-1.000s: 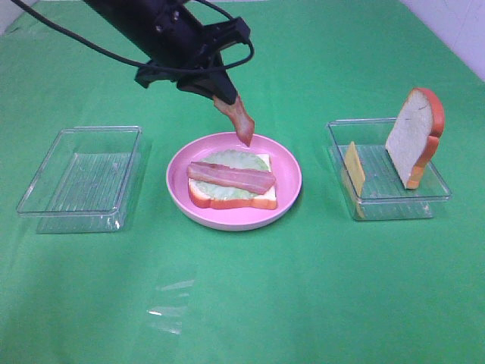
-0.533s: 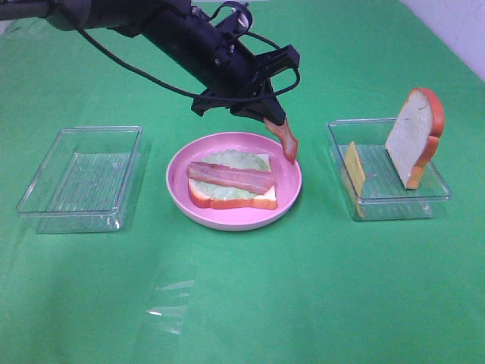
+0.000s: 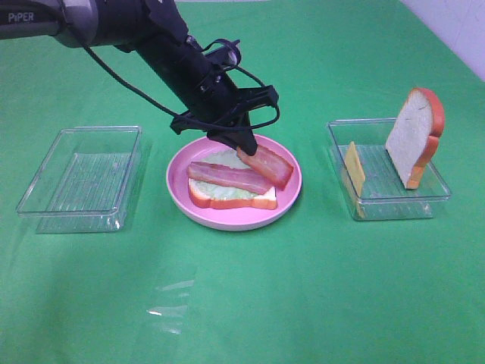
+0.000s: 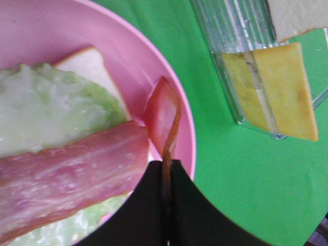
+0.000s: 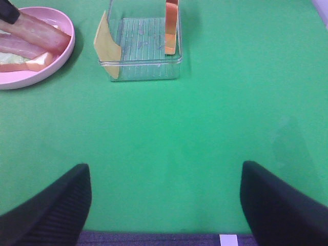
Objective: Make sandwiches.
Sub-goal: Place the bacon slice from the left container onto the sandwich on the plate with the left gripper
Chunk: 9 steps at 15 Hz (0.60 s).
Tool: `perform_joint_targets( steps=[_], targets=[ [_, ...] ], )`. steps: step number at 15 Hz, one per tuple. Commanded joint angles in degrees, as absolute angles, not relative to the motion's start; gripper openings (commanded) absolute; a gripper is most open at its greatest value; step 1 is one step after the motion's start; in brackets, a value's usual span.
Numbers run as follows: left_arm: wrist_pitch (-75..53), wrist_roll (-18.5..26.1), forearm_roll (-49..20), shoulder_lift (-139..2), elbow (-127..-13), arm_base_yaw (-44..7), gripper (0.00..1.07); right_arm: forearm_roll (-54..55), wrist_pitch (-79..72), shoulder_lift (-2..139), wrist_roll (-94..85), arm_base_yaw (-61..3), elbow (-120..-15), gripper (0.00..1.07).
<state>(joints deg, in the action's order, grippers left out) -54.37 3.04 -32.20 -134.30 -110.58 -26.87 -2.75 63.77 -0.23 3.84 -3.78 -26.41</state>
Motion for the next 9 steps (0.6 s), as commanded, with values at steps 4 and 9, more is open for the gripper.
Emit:
perform_joint_targets(
  steps=[4, 9],
  targets=[
    [-57.8, -6.2, -18.7, -134.1, -110.9, -26.2, 0.0, -2.4, 63.6, -1.7, 3.5, -3.9, -26.2, 0.77],
    [-58.5, -7.0, -16.7, -134.1, -110.9, -26.2, 0.05, -2.4, 63.6, -1.7, 3.5, -3.9, -26.2, 0.77]
  ],
)
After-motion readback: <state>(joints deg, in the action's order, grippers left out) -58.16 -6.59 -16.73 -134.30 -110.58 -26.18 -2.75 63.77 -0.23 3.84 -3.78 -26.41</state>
